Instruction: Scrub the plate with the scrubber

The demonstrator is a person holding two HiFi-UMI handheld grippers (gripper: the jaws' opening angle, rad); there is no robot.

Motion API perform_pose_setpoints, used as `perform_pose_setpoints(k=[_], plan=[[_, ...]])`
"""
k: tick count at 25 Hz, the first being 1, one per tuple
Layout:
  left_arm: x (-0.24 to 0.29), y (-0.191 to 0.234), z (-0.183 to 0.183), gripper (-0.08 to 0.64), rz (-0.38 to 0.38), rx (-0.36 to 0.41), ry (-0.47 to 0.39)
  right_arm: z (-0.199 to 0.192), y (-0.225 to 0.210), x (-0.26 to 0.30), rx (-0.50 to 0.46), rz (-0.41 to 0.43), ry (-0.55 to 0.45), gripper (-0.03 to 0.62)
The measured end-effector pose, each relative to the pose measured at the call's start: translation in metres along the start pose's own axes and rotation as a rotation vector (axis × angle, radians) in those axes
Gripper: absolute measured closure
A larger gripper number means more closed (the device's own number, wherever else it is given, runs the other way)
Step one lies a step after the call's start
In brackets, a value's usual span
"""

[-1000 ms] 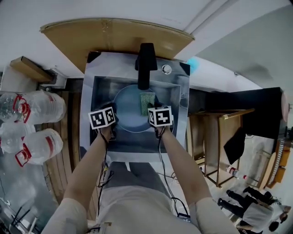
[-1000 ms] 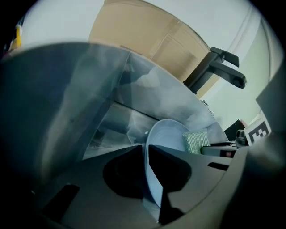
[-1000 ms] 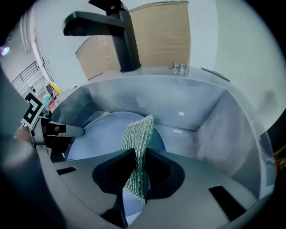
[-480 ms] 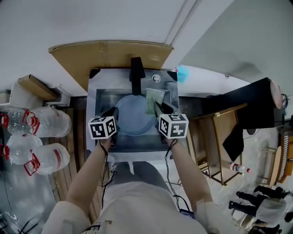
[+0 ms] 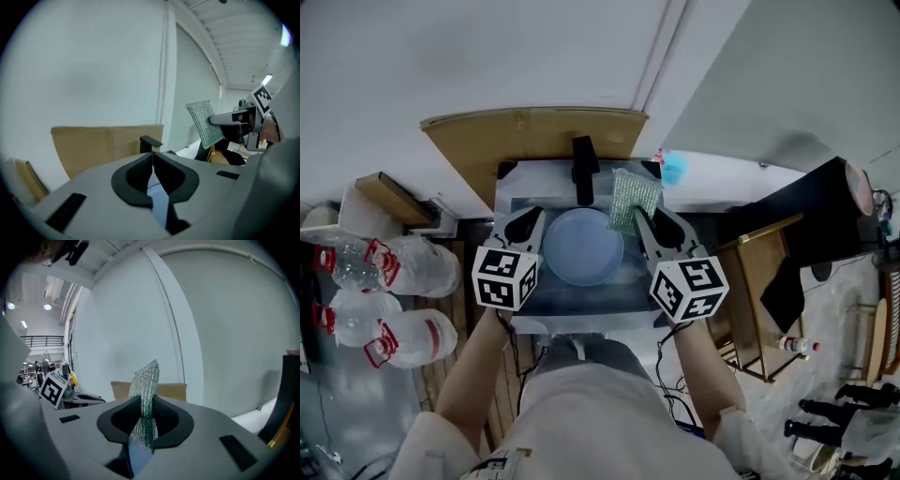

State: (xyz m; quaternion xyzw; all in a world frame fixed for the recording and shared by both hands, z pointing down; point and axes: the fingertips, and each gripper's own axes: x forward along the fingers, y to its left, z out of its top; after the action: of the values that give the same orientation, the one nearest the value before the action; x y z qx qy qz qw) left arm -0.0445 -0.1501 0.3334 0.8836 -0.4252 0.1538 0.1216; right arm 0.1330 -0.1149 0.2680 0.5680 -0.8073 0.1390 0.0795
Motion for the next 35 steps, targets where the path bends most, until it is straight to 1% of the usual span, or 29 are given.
perform_pose_setpoints(k=[3,6,12,17,20,22,24,29,32,35], plan=[[-0.022,-0.01,0.04,0.54,0.005,0.107,-0.073,0.039,0.018,-0.021,-0.051,0.027,-0.094,0.489],[-0.043,-0.021,0.078,0.541,0.006,0.18,-0.154,0.075,0.037,-0.041,-0.097,0.056,-0.176,0.49],[-0.089,-0.039,0.145,0.541,-0.019,0.246,-0.313,0.134,0.061,-0.078,-0.157,0.068,-0.313,0.491],[-0.125,-0.051,0.177,0.541,-0.033,0.276,-0.391,0.166,0.078,-0.109,-0.208,0.06,-0.384,0.491],[-0.143,-0.059,0.188,0.541,-0.038,0.282,-0.423,0.173,0.086,-0.123,-0.229,0.073,-0.402,0.491],[-0.152,-0.067,0.191,0.541,-0.045,0.255,-0.419,0.174,0.09,-0.13,-0.24,0.087,-0.403,0.491],[-0.158,-0.073,0.191,0.541,-0.041,0.254,-0.415,0.174,0.094,-0.135,-0.253,0.089,-0.406,0.491],[-0.165,-0.072,0.183,0.541,-0.013,0.284,-0.411,0.167,0.102,-0.14,-0.267,0.096,-0.398,0.491],[-0.167,-0.07,0.174,0.541,-0.002,0.271,-0.404,0.159,0.107,-0.139,-0.272,0.111,-0.382,0.491],[-0.168,-0.068,0.168,0.543,-0.013,0.254,-0.423,0.149,0.11,-0.134,-0.262,0.126,-0.358,0.491]])
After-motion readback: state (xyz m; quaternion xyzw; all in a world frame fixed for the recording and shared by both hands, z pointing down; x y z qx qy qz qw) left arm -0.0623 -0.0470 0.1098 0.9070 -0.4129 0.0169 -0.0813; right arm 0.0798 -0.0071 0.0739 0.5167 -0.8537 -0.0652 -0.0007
